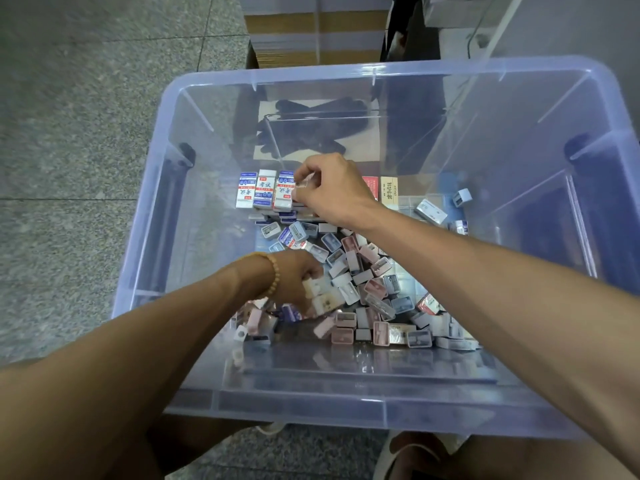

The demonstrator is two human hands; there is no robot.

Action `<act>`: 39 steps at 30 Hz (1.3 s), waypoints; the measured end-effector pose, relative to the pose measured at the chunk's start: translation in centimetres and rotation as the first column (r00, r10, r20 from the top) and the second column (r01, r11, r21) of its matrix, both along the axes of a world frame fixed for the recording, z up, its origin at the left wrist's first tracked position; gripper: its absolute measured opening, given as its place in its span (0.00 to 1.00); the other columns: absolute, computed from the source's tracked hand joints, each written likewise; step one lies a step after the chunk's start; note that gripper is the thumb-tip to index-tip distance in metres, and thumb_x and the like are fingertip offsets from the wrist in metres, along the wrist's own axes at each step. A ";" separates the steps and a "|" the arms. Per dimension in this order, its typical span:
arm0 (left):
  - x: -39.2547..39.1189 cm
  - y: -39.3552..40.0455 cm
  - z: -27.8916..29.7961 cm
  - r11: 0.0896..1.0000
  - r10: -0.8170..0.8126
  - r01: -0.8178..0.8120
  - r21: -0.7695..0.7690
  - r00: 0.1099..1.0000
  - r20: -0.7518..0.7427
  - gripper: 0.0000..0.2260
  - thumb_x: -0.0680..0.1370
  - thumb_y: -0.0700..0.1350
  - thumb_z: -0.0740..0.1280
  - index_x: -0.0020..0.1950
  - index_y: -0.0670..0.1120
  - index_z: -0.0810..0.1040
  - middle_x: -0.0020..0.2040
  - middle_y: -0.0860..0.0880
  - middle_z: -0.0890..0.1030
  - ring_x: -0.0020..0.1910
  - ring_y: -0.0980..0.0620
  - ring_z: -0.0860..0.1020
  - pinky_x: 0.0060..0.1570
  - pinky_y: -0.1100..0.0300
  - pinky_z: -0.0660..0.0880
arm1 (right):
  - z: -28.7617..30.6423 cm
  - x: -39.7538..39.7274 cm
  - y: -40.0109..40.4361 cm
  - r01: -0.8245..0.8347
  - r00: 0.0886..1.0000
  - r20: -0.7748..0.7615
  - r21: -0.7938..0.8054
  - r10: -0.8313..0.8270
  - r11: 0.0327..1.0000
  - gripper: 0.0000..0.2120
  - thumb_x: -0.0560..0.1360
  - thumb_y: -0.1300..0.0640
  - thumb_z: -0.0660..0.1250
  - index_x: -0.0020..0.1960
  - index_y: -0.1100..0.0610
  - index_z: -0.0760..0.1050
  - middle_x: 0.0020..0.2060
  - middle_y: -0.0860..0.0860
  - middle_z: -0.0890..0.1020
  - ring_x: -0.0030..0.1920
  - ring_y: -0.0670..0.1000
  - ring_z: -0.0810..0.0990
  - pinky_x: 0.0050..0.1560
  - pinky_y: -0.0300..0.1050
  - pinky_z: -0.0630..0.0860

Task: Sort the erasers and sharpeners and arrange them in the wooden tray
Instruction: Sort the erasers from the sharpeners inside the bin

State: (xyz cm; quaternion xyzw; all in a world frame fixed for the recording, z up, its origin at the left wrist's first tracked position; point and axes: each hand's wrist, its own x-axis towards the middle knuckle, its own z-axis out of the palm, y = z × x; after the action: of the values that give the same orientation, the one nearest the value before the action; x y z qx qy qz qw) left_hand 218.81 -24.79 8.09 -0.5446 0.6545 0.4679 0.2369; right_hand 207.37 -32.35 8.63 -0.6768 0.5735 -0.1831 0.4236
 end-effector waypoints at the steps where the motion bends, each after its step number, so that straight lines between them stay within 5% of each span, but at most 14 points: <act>1: 0.1 -0.4 0.5 0.998 0.054 -0.055 -0.019 0.998 -0.028 0.11 0.69 0.39 0.77 0.43 0.46 0.75 0.43 0.47 0.81 0.40 0.48 0.79 0.40 0.56 0.77 | 0.1 -0.2 0.1 -0.064 0.998 -0.008 -0.006 0.064 0.998 0.10 0.73 0.58 0.75 0.54 0.55 0.83 0.42 0.48 0.82 0.45 0.51 0.81 0.44 0.44 0.76; 6: 0.4 -0.6 2.2 0.977 0.212 -0.213 0.001 0.973 -0.091 0.14 0.68 0.43 0.79 0.48 0.41 0.79 0.45 0.44 0.84 0.43 0.46 0.82 0.49 0.50 0.80 | 0.0 0.6 -0.2 -0.219 0.964 -0.180 -0.114 0.197 0.969 0.19 0.72 0.51 0.77 0.62 0.53 0.81 0.56 0.53 0.83 0.51 0.52 0.80 0.46 0.44 0.72; 10: 0.9 -0.4 3.6 0.934 0.355 -0.347 0.080 0.926 -0.128 0.10 0.69 0.39 0.78 0.46 0.43 0.80 0.42 0.46 0.84 0.39 0.48 0.81 0.43 0.54 0.81 | 0.3 1.0 -0.9 -0.242 0.946 -0.252 -0.137 0.202 0.961 0.19 0.73 0.49 0.75 0.63 0.50 0.80 0.59 0.52 0.83 0.55 0.53 0.80 0.45 0.43 0.69; 14: 1.6 1.1 5.9 0.823 0.567 -0.549 0.147 0.810 -0.150 0.11 0.70 0.37 0.76 0.51 0.41 0.80 0.41 0.46 0.85 0.36 0.50 0.83 0.37 0.55 0.80 | 1.8 0.1 -0.7 -0.297 0.935 -0.228 -0.080 0.273 0.951 0.16 0.75 0.49 0.72 0.62 0.51 0.81 0.54 0.52 0.84 0.47 0.51 0.77 0.43 0.41 0.68; 17: 2.1 2.1 6.5 0.733 0.680 -0.662 0.156 0.712 -0.178 0.11 0.71 0.36 0.74 0.52 0.41 0.80 0.39 0.47 0.85 0.35 0.50 0.83 0.33 0.57 0.80 | 2.4 -1.5 0.4 -0.261 0.963 -0.081 -0.047 0.256 0.964 0.10 0.78 0.52 0.68 0.51 0.58 0.84 0.41 0.48 0.82 0.37 0.45 0.76 0.36 0.38 0.70; 21: 1.8 2.3 6.8 0.682 0.722 -0.727 0.085 0.650 -0.238 0.11 0.71 0.37 0.75 0.52 0.41 0.80 0.42 0.44 0.85 0.38 0.46 0.83 0.37 0.52 0.82 | 3.2 -4.3 2.7 -0.226 0.968 0.168 0.273 0.185 0.935 0.18 0.79 0.49 0.68 0.44 0.65 0.82 0.36 0.52 0.84 0.31 0.49 0.81 0.32 0.41 0.78; 24: 1.1 2.0 6.7 0.627 0.762 -0.771 0.110 0.579 -0.289 0.13 0.71 0.37 0.75 0.54 0.42 0.79 0.43 0.45 0.84 0.37 0.49 0.82 0.34 0.56 0.81 | 3.2 -4.9 4.1 -0.264 0.950 0.265 0.400 0.166 0.877 0.10 0.77 0.57 0.71 0.45 0.66 0.82 0.34 0.50 0.83 0.33 0.49 0.83 0.33 0.41 0.78; 29: 0.6 1.8 6.4 0.562 0.798 -0.824 0.064 0.521 -0.304 0.13 0.71 0.38 0.74 0.55 0.41 0.79 0.46 0.43 0.84 0.44 0.45 0.83 0.40 0.51 0.82 | 3.1 -4.6 4.0 -0.198 0.964 0.248 0.410 0.100 0.891 0.06 0.78 0.62 0.70 0.47 0.65 0.81 0.32 0.54 0.82 0.31 0.47 0.82 0.34 0.40 0.80; 32: 1.1 1.5 6.5 0.495 0.841 -0.868 0.030 0.470 -0.269 0.12 0.72 0.37 0.74 0.53 0.39 0.78 0.48 0.41 0.83 0.45 0.44 0.83 0.37 0.53 0.82 | 3.2 -4.4 3.0 -0.099 0.983 0.178 0.346 0.038 0.933 0.09 0.82 0.58 0.64 0.45 0.60 0.78 0.33 0.54 0.83 0.31 0.50 0.83 0.34 0.44 0.80; 35: 1.4 1.3 6.6 0.429 0.875 -0.902 0.043 0.403 -0.268 0.11 0.73 0.36 0.73 0.54 0.39 0.77 0.48 0.41 0.82 0.40 0.48 0.82 0.28 0.58 0.80 | 2.9 -3.1 1.3 0.007 0.991 0.126 0.271 -0.042 0.963 0.11 0.83 0.58 0.62 0.48 0.65 0.77 0.35 0.57 0.84 0.29 0.50 0.83 0.32 0.43 0.80; 39: 1.5 1.0 6.4 0.353 0.900 -0.931 0.090 0.312 -0.304 0.13 0.73 0.36 0.73 0.56 0.41 0.77 0.50 0.42 0.83 0.41 0.48 0.82 0.31 0.57 0.80 | 1.2 -0.9 0.0 0.086 0.996 0.008 0.171 -0.089 0.981 0.10 0.80 0.59 0.67 0.49 0.66 0.80 0.35 0.56 0.86 0.34 0.51 0.86 0.44 0.54 0.84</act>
State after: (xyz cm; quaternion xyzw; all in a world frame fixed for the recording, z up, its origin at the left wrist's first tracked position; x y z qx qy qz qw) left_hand 220.30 -23.75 14.52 -0.7516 0.2804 0.5621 -0.2012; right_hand 206.52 -32.34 9.86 -0.6106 0.6131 -0.1570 0.4761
